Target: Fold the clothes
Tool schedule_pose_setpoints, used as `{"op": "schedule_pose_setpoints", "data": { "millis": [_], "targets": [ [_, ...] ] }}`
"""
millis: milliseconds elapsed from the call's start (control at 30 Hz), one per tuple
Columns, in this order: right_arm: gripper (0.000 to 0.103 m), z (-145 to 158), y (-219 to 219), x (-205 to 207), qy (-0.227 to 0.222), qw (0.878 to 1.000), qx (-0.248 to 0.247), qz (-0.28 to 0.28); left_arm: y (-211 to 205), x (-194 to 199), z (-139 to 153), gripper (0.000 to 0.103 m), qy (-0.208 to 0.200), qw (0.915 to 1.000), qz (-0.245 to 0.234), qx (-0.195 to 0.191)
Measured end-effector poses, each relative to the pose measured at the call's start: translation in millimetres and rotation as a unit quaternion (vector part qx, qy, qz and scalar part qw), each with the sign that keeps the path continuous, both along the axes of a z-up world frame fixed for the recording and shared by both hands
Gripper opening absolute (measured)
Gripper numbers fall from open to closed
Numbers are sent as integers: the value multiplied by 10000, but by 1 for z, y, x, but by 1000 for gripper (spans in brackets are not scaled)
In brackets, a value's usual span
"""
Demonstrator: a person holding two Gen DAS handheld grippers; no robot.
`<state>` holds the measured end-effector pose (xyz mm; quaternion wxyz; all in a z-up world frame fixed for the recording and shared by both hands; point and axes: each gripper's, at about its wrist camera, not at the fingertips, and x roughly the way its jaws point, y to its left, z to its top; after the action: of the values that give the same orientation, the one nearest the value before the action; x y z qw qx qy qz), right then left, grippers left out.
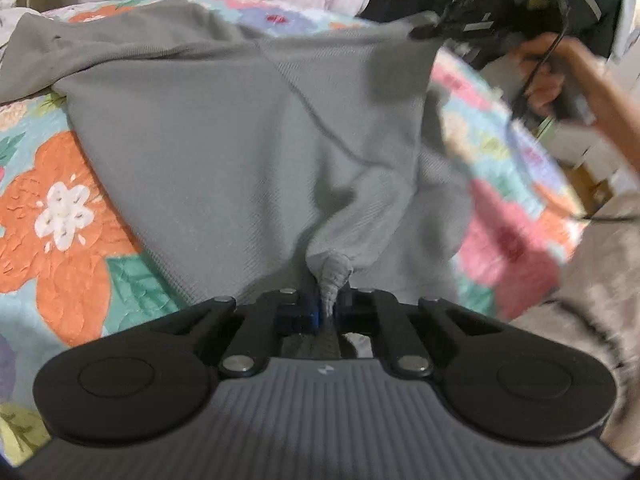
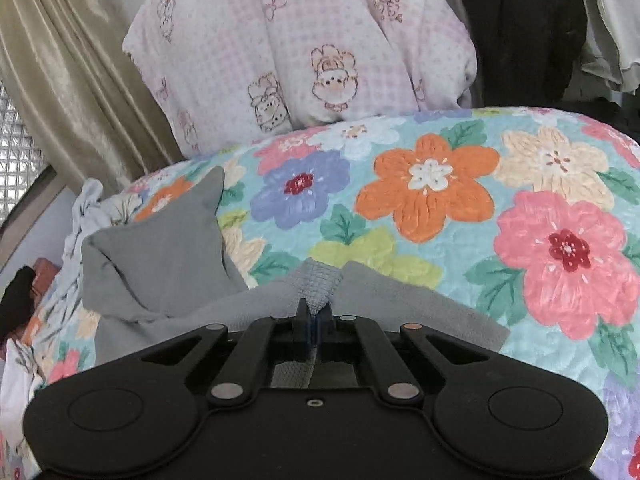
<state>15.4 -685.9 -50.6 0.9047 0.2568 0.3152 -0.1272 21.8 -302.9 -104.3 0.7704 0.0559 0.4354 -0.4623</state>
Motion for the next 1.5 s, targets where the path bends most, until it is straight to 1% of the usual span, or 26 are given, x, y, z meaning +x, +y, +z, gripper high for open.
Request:
{"op": "schedule_pose_setpoints", "data": {
  "millis": [67,133,200,267,333,400,433,533,567,600,667,733,767,833,867,933,967,1033,1100,1133,1233,1300,1367,1433,1467,1500],
  "targets": [
    [2,7,-1,3,-106,9998,-149,0,3,1,15,6,149,9992,-18,-384],
    [2,17,-5,1,-144,9988,-439,-158,0,6,23,6,433,9963,-53,-743],
    [2,20,-14,0,-88,9961,-764,-438,-12,11,20,9,709,9930,-56,-945],
    [2,12,-27,3,98,9926,-943,-757,-28,17,11,10,923,9905,-44,-1020],
    [2,-6,-43,4,170,9928,-744,-923,-51,16,-4,15,901,9927,-42,-800],
    [14,-24,-55,4,305,9928,-502,-1049,-74,12,-19,16,806,9959,-102,-389],
    [15,-30,-56,2,425,9932,-375,-1017,-82,7,-22,16,732,9969,-144,-267],
    [18,-47,-56,-3,785,9928,3,-904,-95,-6,-20,16,442,9985,-304,-105],
    [27,-52,-56,-5,904,9920,129,-866,-97,-9,-17,16,343,9987,-360,-75],
    [33,-53,-55,-9,922,9918,238,-855,-98,-10,-13,14,294,9988,-399,-56],
    [35,-53,-53,-16,943,9910,453,-837,-98,-10,1,12,193,9986,-468,-118],
    [39,-48,-53,-23,834,9896,750,-902,-94,-10,21,12,80,9978,-559,-344],
    [43,-45,-53,-25,796,9882,889,-964,-92,-10,30,13,53,9969,-610,-489],
    [47,-38,-55,-30,723,9844,1171,-1093,-93,-7,36,13,128,9950,-685,-710],
    [51,-36,-55,-32,683,9825,1298,-1147,-95,-6,33,13,196,9946,-714,-724],
    [59,-36,-58,-36,689,9765,1611,-1252,-102,-5,17,16,320,9957,-745,-454],
    [63,-38,-59,-38,700,9736,1755,-1281,-105,-6,6,16,329,9966,-724,-208],
    [64,-43,-61,-39,772,9683,1997,-1289,-110,-9,-14,23,338,9968,-696,213],
    [65,-54,-64,-38,918,9628,2210,-1253,-106,-15,-21,49,321,9963,-753,247],
    [65,-60,-65,-37,991,9598,2316,-1235,-104,-18,-20,53,284,9962,-797,196],
    [66,-84,-74,-39,970,9407,2950,-1364,-97,-26,-17,64,113,9960,-884,110],
    [68,-98,-83,-38,811,9299,3269,-1476,-95,-26,-19,69,30,9966,-819,81],
    [68,-103,-88,-33,492,9277,3380,-1507,-94,-25,-25,70,9,9970,-765,124],
    [68,-103,-91,-25,194,9344,3235,-1481,-101,-23,-30,71,-15,9969,-761,172],
    [68,-102,-91,-16,162,9429,3033,-1368,-106,-23,-32,74,-57,9967,-778,208],
    [53,-93,-86,-13,76,9551,2677,-1263,-111,-23,-34,76,-105,9962,-812,282]
  ]
}}
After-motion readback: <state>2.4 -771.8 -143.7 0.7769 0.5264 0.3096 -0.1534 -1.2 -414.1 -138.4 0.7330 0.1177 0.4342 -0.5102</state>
